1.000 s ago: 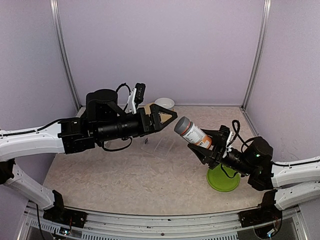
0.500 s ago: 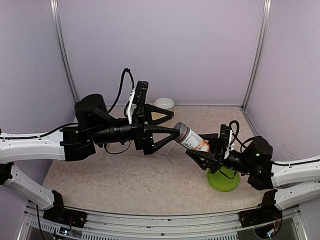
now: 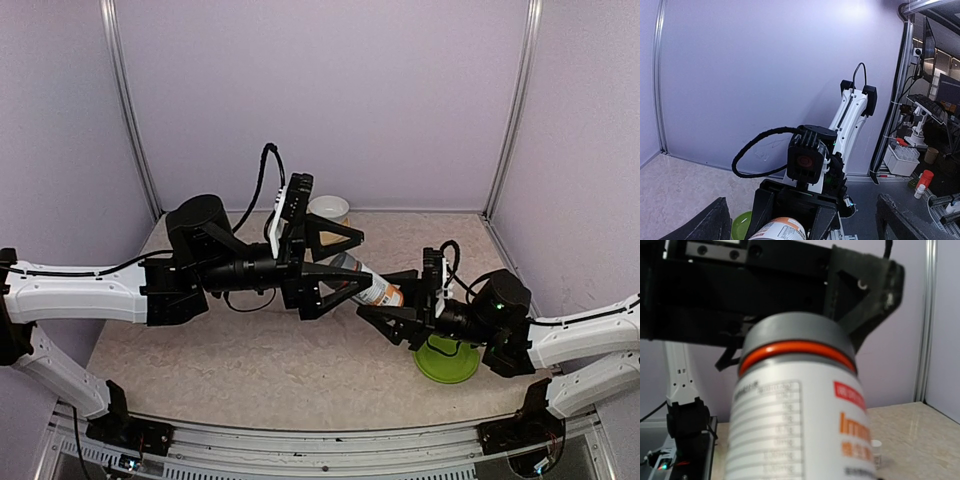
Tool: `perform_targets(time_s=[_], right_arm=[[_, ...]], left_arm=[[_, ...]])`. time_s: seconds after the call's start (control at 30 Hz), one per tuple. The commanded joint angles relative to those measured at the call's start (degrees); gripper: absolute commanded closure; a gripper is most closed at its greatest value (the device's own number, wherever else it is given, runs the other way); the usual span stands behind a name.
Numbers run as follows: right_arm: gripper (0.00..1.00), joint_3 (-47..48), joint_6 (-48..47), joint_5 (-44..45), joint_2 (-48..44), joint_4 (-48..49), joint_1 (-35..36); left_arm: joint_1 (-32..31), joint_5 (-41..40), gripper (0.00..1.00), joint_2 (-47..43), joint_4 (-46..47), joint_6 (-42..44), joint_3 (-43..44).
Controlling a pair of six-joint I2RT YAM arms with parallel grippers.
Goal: Sort the pills into containers
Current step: Unscrew the lid of the pill bottle from the pill bottle.
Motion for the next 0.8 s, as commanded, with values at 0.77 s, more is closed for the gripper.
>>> perform_targets(time_s=[0.77], right_arm=[[0.95,1.5,0.7,6.8,-1.4,0.7,0.5]], left_arm=[[-0.5,-2.9,0.27,-0.4,1.9,0.4,-2.3]])
